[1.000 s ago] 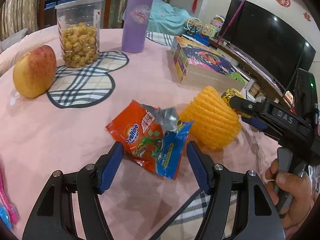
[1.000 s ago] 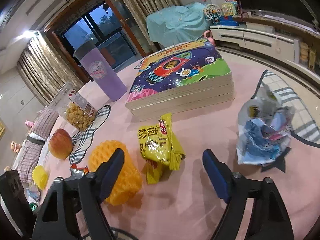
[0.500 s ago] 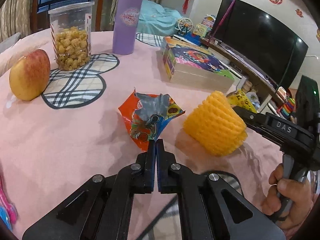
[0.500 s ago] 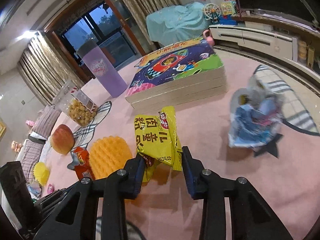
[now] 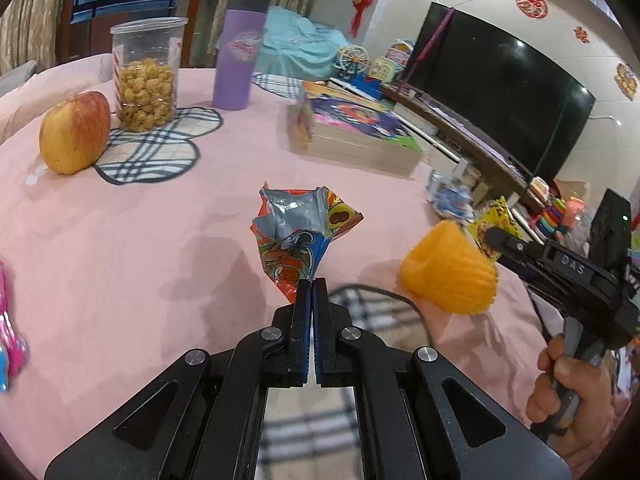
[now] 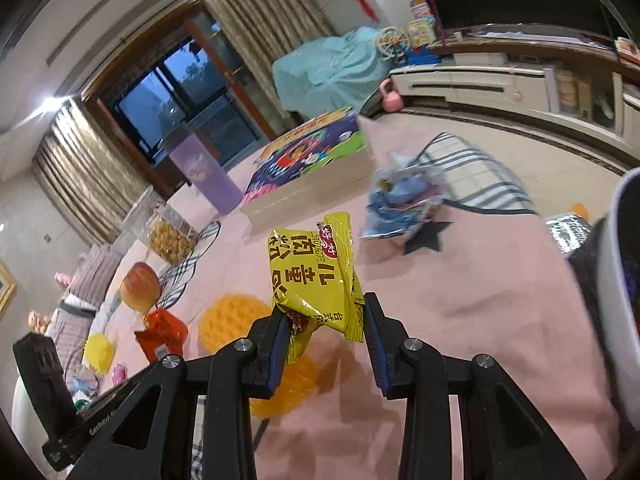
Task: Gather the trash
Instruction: 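Grasp the orange Ovaltine packet with the left tool while the right tool grasps the yellow chip bag, then carry the Ovaltine packet and yellow chip bag over the bin and open both tools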
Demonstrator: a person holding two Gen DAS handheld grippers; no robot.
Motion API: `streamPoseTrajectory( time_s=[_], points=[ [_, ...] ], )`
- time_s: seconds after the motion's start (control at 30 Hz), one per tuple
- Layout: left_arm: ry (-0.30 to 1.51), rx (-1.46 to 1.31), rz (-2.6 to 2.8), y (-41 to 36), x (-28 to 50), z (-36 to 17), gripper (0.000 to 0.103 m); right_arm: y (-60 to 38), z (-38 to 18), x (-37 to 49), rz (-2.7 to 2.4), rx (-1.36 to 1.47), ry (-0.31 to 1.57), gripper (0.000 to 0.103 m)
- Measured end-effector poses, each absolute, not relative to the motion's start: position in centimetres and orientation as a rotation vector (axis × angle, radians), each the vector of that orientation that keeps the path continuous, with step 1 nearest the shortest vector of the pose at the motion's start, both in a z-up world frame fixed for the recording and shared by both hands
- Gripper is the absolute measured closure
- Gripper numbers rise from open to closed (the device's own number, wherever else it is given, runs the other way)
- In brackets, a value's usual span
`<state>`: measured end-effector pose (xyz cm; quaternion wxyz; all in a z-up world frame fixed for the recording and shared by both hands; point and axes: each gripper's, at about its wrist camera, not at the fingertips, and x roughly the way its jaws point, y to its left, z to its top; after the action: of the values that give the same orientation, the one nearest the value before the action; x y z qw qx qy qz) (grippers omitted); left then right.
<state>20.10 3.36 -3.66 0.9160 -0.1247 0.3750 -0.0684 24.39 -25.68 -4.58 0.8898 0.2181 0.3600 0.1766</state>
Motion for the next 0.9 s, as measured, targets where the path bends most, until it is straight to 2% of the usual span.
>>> streamPoseTrajectory(
  time_s=[0.9],
  points=[
    [0.706,-0.142,-0.383,-7.8,17.8,0.8,0.102,-33.9,-3.7,17.9,0.238,0.532,0.685,0.068]
  ],
)
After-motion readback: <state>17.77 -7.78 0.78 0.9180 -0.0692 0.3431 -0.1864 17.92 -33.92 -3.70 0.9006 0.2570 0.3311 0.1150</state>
